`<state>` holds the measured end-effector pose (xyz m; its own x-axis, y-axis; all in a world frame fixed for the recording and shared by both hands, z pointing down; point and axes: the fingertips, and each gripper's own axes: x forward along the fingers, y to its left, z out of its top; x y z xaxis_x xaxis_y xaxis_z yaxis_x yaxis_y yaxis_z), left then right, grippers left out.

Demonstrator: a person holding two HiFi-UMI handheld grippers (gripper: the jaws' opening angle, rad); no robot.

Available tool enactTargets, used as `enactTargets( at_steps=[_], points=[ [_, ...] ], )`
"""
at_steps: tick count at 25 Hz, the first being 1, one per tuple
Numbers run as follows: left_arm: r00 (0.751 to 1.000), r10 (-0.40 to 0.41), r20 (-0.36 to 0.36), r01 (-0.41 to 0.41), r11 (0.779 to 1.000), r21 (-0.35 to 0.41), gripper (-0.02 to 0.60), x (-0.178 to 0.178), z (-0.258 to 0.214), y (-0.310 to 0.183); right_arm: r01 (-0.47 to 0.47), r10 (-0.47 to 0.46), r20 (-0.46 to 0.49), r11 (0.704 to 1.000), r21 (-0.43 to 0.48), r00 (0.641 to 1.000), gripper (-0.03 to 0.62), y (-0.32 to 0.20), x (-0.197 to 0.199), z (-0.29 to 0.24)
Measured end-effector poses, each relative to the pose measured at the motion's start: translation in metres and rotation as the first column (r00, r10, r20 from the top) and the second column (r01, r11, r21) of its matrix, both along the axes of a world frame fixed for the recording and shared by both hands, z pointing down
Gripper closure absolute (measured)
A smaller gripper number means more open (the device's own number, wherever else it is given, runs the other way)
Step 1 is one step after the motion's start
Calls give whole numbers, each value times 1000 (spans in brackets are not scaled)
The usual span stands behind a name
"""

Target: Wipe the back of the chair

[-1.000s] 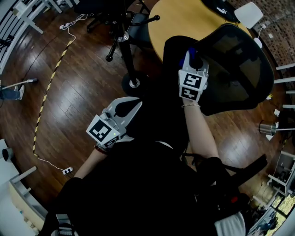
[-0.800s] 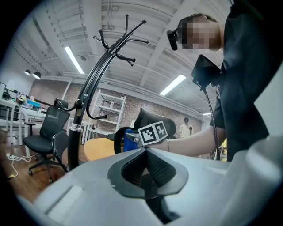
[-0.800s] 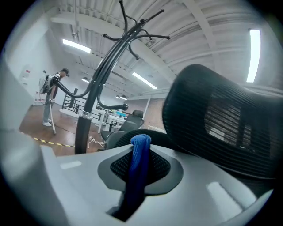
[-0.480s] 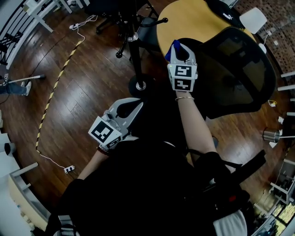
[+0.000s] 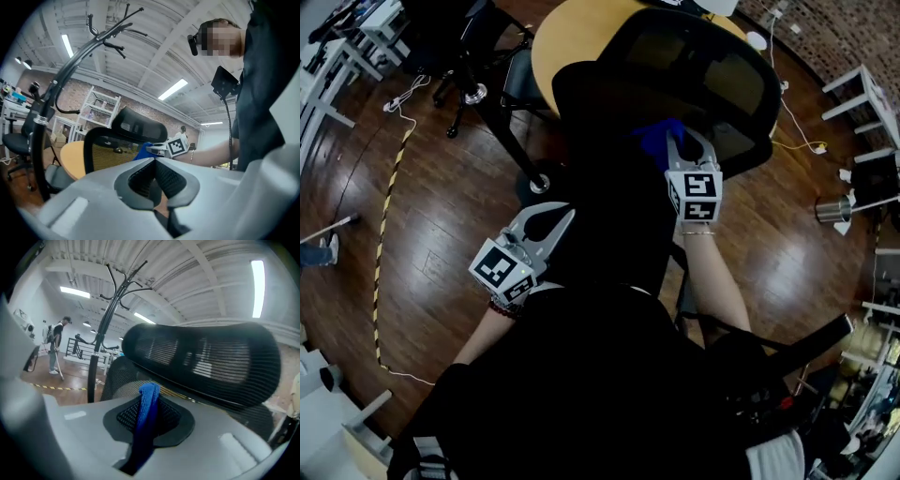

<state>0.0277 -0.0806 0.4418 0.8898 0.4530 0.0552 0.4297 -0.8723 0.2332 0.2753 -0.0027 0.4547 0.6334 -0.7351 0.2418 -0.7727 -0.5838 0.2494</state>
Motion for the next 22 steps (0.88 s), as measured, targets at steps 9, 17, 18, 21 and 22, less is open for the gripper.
enactTargets(
  at_steps=[9, 17, 18, 21, 22],
  points=[
    [987, 160, -12, -160, 978, -133, 575, 49, -5, 101, -317, 316, -27, 947, -47, 948, 554, 215, 49, 1],
    [995, 102, -16, -103, 991, -84, 575, 63, -15, 122, -397, 396, -27, 916, -52, 918, 554, 264, 89, 15],
    [996, 84, -9, -84, 993, -81, 575, 63, -14, 119, -396, 395, -33, 917, -46, 918, 554, 263, 92, 15],
    [999, 33, 9, -32, 996, -87, 575, 63, -11, 105, -409, 404, -91, 912, -37, 910, 556, 261, 92, 13],
    [1000, 20, 14, -19, 996, -89, 575, 64, -10, 101, -415, 408, -119, 909, -41, 905, 557, 260, 91, 13]
  ],
)
